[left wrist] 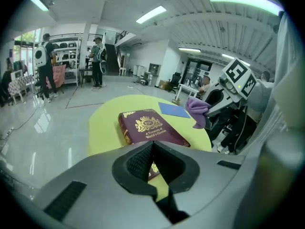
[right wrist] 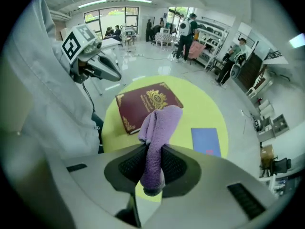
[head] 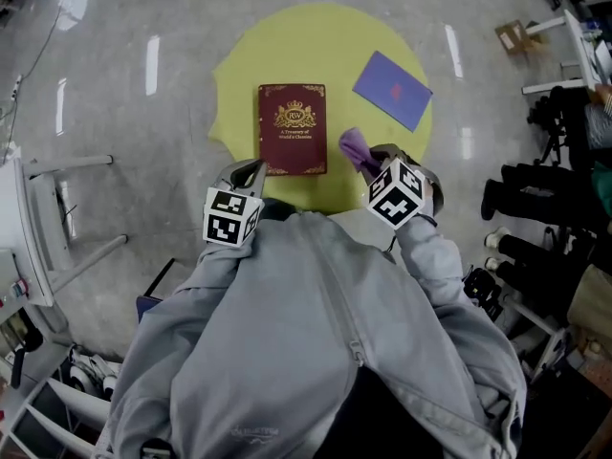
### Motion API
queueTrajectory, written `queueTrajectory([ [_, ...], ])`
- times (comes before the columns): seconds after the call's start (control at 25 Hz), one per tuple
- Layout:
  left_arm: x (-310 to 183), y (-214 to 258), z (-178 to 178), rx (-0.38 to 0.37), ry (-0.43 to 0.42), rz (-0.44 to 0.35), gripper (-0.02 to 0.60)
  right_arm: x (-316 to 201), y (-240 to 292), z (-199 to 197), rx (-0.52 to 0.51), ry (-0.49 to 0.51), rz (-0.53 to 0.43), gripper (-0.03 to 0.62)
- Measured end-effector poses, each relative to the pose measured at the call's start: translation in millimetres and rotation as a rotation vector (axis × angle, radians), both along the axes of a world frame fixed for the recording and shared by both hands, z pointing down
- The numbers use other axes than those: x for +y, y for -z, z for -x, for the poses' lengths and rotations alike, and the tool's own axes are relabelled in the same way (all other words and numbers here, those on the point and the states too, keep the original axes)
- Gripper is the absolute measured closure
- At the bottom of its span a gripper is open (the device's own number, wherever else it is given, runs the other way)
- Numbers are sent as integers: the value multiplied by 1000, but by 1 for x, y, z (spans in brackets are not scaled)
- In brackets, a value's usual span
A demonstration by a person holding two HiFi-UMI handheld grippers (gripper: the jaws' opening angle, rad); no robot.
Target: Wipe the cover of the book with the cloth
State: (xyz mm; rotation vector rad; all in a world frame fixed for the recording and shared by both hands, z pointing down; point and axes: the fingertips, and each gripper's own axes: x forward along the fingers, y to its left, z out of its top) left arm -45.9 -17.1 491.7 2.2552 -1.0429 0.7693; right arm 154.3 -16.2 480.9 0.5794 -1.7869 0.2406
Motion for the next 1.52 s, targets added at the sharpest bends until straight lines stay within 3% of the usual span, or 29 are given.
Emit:
queueTrajectory([
  [0.24, -22, 74, -2, -7, 26, -207, 565, -27, 95, 31, -154, -68, -268, 510],
  [0.56, -43, 211, -17, 98, 77, -550, 565, -41, 215, 52, -322, -123, -665, 510],
  [0.76, -32, 276, -20, 192, 126, -683, 565, -26, 277, 63, -495, -189, -843, 510],
  [0.92, -24, 308, -29, 234, 156, -769, 565, -15, 304, 68, -668, -242, -908, 510],
  [1.08, -9, 319, -36, 232, 172, -836, 565, -2, 313, 73, -828, -328, -909, 510],
  [1.52, -1, 310, -47, 198, 154, -833, 565, 3, 304, 67, -883, -380, -894, 511],
])
